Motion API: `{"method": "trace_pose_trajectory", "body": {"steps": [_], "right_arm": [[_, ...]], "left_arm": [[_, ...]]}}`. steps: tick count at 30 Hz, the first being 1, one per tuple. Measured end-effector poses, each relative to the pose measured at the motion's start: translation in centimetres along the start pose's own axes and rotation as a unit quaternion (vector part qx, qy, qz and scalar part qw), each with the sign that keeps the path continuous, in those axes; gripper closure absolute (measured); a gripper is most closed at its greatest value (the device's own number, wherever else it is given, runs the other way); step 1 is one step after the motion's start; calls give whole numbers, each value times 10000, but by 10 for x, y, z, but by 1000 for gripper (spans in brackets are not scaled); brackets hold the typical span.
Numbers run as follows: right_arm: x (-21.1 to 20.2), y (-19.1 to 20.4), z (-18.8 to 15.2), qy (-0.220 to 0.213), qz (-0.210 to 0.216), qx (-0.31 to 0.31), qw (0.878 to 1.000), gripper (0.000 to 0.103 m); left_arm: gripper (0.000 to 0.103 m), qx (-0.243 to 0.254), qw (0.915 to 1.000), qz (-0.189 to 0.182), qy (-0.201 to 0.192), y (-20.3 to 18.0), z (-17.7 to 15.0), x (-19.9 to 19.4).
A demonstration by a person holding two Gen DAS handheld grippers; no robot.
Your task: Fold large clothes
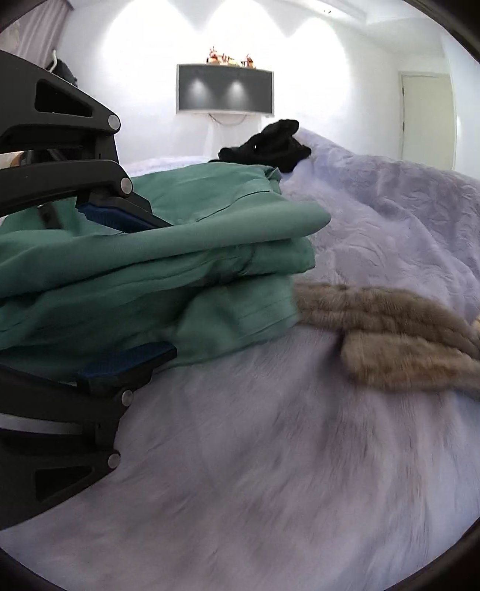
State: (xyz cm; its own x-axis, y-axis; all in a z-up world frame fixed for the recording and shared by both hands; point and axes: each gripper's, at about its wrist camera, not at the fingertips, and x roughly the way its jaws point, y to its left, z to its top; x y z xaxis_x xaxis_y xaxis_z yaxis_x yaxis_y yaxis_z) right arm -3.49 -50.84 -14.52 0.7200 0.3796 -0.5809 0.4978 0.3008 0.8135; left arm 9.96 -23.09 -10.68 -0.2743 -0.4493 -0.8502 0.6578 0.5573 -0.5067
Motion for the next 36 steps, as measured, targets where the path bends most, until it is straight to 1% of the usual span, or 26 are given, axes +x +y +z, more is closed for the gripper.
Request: {"method": "trace_pose_trajectory", "body": {"steps": [1, 2, 3, 4, 5, 6, 7, 9, 10, 11, 12, 13, 14, 15, 16, 18, 21, 24, 25, 26, 27, 28, 29, 31, 33, 36], "right_arm": [[6, 0, 3, 17, 18, 19, 10000, 41], [9, -2, 5, 21, 15, 64, 10000, 42], [12, -2, 6, 2, -3, 131, 9999, 50], [11, -3, 4, -29, 50, 154, 9999, 71], [7, -1, 0, -85, 225, 175, 9996, 78], [2, 0, -3, -150, 321, 200, 9992, 82], [-3, 1, -7, -175, 467, 223, 9985, 85], [-10, 5, -12, -217, 665, 251, 9972, 86], [-12, 8, -13, -234, 600, 216, 9977, 86], [-14, 12, -14, -244, 340, 70, 9991, 85], [-17, 15, -16, -260, 32, -74, 9996, 77], [-17, 19, -15, -276, -203, -144, 9993, 62], [-20, 18, -16, -255, -397, -203, 9987, 51], [-23, 16, -18, -192, -406, -254, 9987, 33], [-26, 14, -19, -189, -376, -275, 9987, 28], [-34, 2, -23, -107, -300, -270, 9991, 29], [-24, -17, -18, 143, -60, -49, 9999, 29], [-6, -16, -3, 75, 257, 122, 9996, 29], [-1, -13, -1, 47, 303, 138, 9994, 34], [4, -10, 2, 16, 301, 159, 9994, 43], [11, -7, 5, 3, 341, 222, 9992, 69], [14, -4, 5, -52, 419, 317, 9986, 75], [12, -2, 2, -133, 452, 343, 9983, 79], [1, 1, -7, -272, 831, 428, 9953, 83], [-11, 8, -17, -313, 1172, 498, 9914, 83], [-24, 29, -29, -362, 1407, 385, 9886, 83]], "left_arm": [[13, 40, 10000, 29, 18, -1, 0, 1], [22, 65, 10000, 28, -8, -2, 0, -1], [28, 62, 10000, -6, -64, -4, 2, -3], [36, 39, 9999, -49, -130, -4, 1, -8], [45, 10, 9998, -90, -158, -2, 1, -12], [49, -39, 9997, -168, -194, 1, 1, -17], [52, -57, 9995, -232, -222, 2, 1, -22], [52, 22, 9995, -187, -247, -1, 2, -27], [52, 55, 9997, -123, -204, -2, 2, -26], [49, 59, 9998, -68, -160, -4, 4, -23], [48, 36, 9999, -25, -115, -2, 3, -21], [44, -16, 10000, 0, -70, 0, 5, -18], [36, -80, 10000, 32, -33, 3, 5, -17], [33, -127, 9999, 51, -15, 8, 3, -16], [30, -147, 9999, 50, -16, 9, 3, -15], [26, -106, 9999, -46, 19, 15, 1, -13], [19, 29, 9999, -21, 100, 14, -1, -8], [16, 114, 9999, 32, 118, 7, 0, -1], [18, 135, 9998, 60, 100, 5, 1, -1], [31, 160, 9998, 55, 37, 3, 1, -3], [36, 156, 9999, 36, -45, 3, -1, -8], [45, 120, 9999, -11, -85, 6, -3, -14], [53, 63, 9998, -114, -137, 9, -3, -22], [60, 76, 9994, -258, -216, 9, -5, -36], [62, 273, 9987, -317, -304, 2, -8, -52], [62, 401, 9975, -459, -348, -4, -18, -73]]}}
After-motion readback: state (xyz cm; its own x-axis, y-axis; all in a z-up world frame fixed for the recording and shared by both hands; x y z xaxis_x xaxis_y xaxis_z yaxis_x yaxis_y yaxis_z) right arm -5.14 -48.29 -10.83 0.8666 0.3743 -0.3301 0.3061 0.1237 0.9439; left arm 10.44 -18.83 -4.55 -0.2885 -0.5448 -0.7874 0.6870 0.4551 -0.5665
